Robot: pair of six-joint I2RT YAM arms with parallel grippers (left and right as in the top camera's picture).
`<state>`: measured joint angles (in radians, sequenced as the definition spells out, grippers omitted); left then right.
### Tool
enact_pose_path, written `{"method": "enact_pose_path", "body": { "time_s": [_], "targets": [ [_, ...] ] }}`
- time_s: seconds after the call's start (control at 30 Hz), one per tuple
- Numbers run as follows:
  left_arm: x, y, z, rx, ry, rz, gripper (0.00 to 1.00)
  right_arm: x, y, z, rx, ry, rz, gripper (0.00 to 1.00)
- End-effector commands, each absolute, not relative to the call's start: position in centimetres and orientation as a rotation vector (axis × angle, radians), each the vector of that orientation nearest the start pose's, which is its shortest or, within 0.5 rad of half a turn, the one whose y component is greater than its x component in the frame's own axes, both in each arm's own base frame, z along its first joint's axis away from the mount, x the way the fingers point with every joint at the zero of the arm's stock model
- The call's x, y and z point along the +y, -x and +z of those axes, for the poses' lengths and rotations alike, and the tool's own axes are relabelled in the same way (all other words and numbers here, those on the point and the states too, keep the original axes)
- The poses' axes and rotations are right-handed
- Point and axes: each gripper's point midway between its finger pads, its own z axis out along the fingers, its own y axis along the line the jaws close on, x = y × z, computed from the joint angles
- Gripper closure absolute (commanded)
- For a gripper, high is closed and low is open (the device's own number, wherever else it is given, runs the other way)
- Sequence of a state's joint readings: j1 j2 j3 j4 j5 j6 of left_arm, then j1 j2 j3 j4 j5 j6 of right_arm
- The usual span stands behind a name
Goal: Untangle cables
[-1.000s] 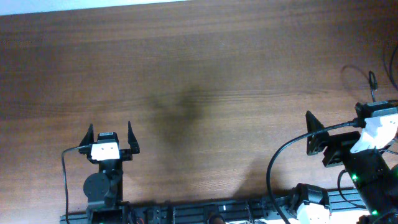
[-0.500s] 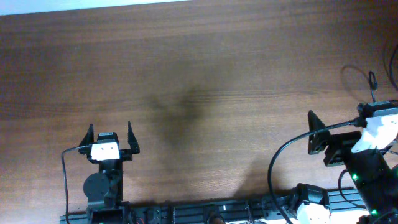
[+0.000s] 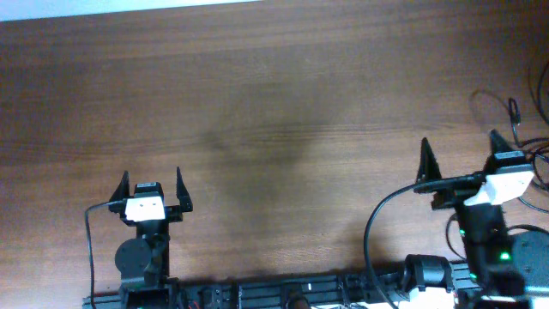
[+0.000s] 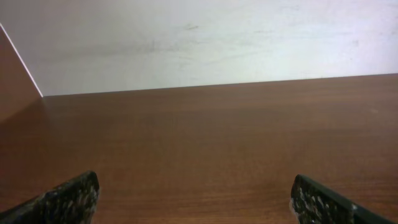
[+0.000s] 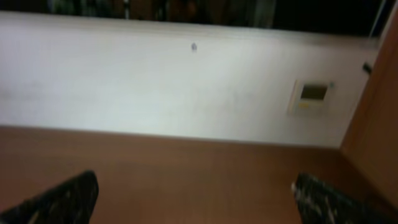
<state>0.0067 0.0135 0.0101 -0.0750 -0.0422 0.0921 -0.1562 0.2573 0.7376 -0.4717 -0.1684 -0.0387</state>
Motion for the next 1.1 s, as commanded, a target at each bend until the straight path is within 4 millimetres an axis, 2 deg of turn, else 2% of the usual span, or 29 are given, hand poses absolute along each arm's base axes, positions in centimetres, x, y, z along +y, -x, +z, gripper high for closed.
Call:
{"method": "enact_pose_path", "body": {
  "time_s": [0.0,0.17,0.27,0.57,0.87,1.07],
  "targets": [
    [0.9,-24.6,15.7,1.650,-0.028,0.107,0.01,-0.5,-20.6,32.0,1.478,-0.098,0.108,0.01],
    [0.9,-24.6,15.7,1.650,-0.028,0.107,0.01,0.5,-21.1,30.6,1.298,-0.059,0.171,0.01],
    [0.9,-24.6,15.6,1.650,-0.027,0.107,0.01,1.0,-21.8,29.7,1.268,-0.043,0.197,0.01],
    [0.9,-24.6,15.6,1.651,-0.028,0.107,0.01,0.1,-23.3,25.5,1.339,-0.102,0.169,0.01],
    [0.9,-24.6,15.6,1.651,-0.028,0.107,0.01,1.9,-24.1,22.2,1.396,-0.075,0.228,0.01],
    [0.9,-24.6,15.6,1.651,-0.028,0.107,0.01,1.6,-24.5,20.2,1.460,-0.099,0.213,0.01]
  ]
}}
